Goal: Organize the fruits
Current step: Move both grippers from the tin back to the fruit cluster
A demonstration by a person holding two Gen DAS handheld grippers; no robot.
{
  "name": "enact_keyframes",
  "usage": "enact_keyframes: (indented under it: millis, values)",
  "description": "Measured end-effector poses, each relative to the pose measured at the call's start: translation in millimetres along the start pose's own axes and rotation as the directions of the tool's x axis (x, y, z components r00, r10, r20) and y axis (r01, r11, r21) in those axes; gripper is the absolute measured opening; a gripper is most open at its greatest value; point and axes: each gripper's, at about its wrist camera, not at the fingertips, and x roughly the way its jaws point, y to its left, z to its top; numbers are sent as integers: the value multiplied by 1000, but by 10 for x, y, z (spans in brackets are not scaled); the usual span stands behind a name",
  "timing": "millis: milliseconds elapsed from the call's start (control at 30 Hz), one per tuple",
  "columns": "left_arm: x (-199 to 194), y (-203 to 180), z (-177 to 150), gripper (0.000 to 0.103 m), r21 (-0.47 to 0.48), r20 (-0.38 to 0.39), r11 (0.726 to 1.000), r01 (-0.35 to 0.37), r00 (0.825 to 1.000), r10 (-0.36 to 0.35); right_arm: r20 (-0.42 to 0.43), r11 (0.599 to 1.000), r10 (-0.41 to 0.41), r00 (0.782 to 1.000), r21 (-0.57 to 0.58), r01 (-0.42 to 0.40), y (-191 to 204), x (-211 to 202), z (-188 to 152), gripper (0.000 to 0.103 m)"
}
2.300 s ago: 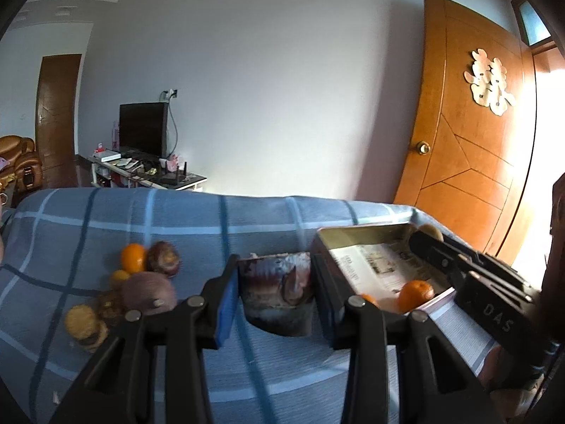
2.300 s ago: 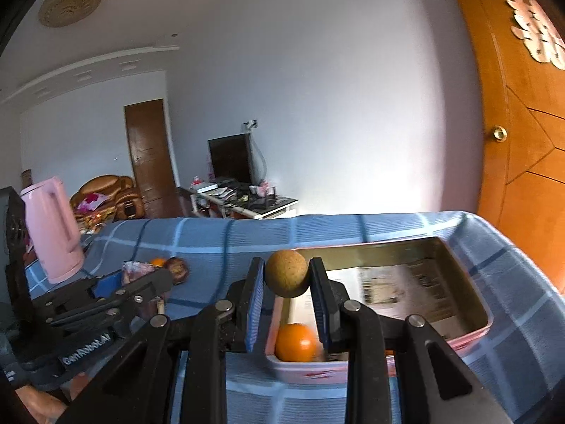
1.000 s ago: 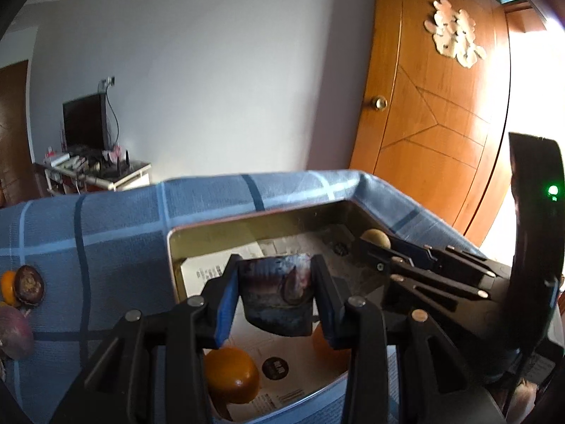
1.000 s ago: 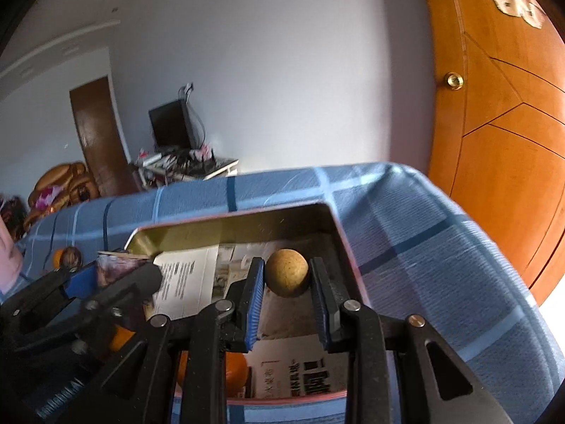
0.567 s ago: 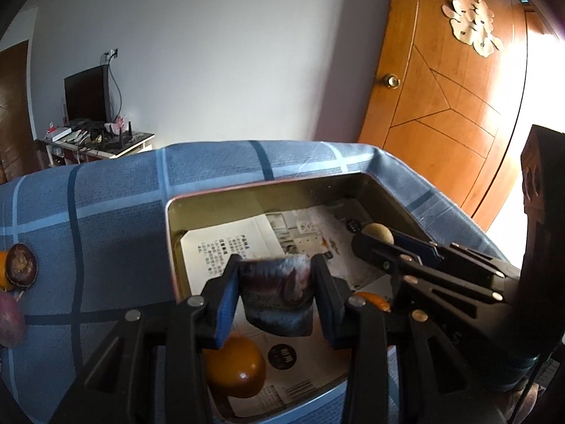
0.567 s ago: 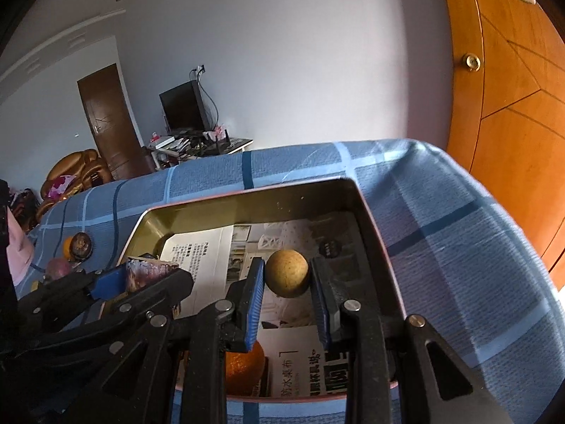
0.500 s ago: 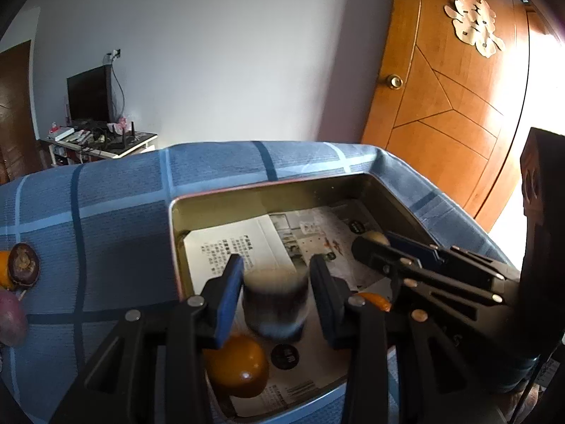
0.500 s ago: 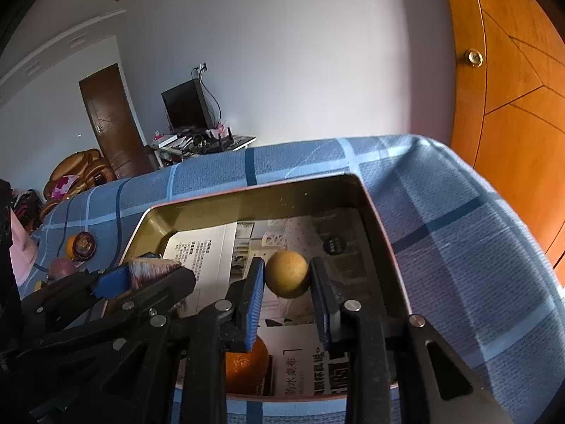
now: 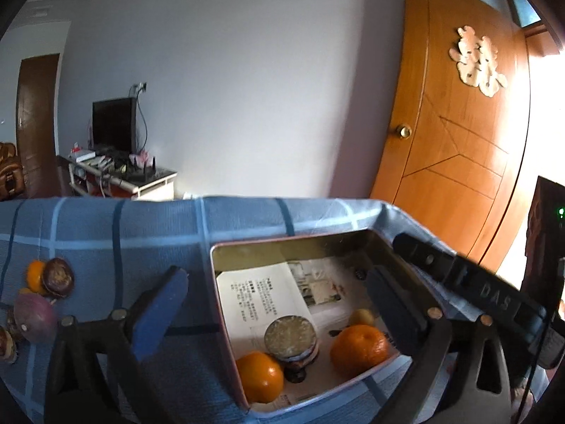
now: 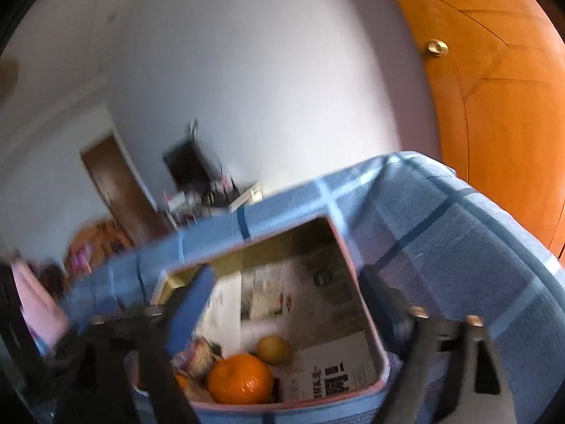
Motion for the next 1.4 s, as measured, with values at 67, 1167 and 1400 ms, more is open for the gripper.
enact_keyframes:
  millis: [67,1167,1400]
  values:
    - [-76,-33,11,103,29,19,1000,-9,1000,9,57,1000,-11,998,-4,11,-14,-100,25,90]
    - [-795,851,-328,103,75,52,965,-253,967,250,249,976,-204,947,-25,217,433,-787,-479,90]
    - [-910,1172,-362,103,48,25,966,-253,967,252,223,983,-153,963,-63,171,798,-805,-654,90]
